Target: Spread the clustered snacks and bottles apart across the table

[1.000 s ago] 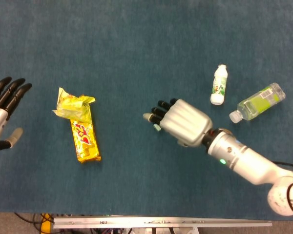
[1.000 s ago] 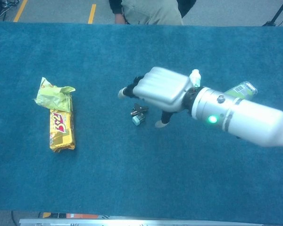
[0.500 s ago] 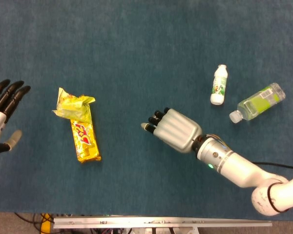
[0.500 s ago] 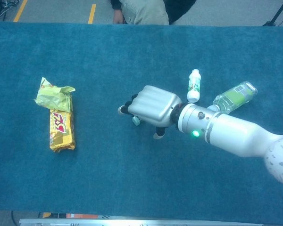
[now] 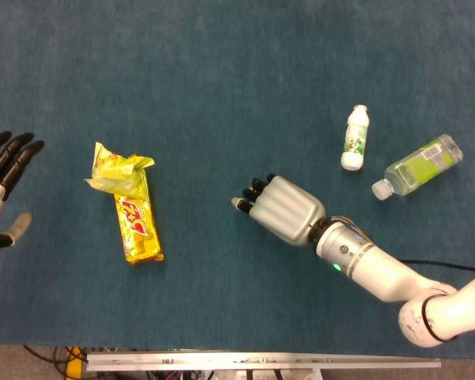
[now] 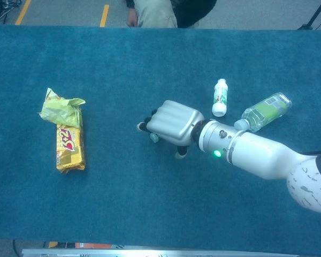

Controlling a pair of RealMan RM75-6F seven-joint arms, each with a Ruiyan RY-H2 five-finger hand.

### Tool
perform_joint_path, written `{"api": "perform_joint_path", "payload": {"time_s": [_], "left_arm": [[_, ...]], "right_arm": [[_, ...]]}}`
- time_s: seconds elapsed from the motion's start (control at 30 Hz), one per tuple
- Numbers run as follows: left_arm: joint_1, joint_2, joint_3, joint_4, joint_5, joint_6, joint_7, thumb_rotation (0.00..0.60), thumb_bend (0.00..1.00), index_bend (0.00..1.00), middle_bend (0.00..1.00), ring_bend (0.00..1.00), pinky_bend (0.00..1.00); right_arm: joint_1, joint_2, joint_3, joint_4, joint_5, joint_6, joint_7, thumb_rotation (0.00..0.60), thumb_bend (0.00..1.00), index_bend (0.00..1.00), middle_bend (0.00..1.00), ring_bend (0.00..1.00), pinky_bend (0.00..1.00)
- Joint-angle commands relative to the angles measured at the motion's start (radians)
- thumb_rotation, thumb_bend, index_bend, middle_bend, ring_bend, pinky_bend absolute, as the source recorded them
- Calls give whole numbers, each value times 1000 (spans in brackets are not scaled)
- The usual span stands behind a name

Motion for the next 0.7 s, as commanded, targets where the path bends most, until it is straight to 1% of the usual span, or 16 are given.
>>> {"api": "perform_joint_path", "payload": {"time_s": [0.03, 0.17, 0.37, 0.43, 0.53, 0.63, 0.7], "left_arm": [[2, -1, -1, 4, 1, -3, -3, 600, 323, 25, 79, 39, 194], [6, -5, -5, 13, 5, -3, -12, 600, 323, 25, 79, 39, 194], [11, -7, -9, 21, 11, -2, -24, 600, 323, 25, 79, 39, 194], [13, -7, -9, 22, 13, 0, -26, 600, 323, 25, 79, 39, 194], [18, -5, -9, 24, 16, 1, -31, 600, 323, 25, 79, 39, 194], [21, -3, -9, 25, 20, 3, -35, 600, 323, 25, 79, 39, 194], [22, -2, -9, 25, 24, 4, -36, 600, 323, 25, 79, 39, 194]], "right_arm": [[5, 2, -4, 3, 15, 19, -15, 600, 0, 191, 299, 266, 435], [7, 14, -2, -9, 34, 49, -26, 600, 0, 191, 299, 267, 435], [16, 0, -6, -10, 3, 55, -10, 600, 0, 191, 303, 268, 435], [19, -16, -6, 4, 2, 58, -13, 600, 0, 213, 305, 268, 435], [25, -33, -8, 21, 4, 64, -25, 600, 0, 290, 305, 268, 435], [30, -44, -10, 34, 12, 66, -36, 600, 2, 320, 305, 269, 435], [32, -49, -11, 43, 14, 67, -40, 600, 24, 336, 305, 269, 435]]}}
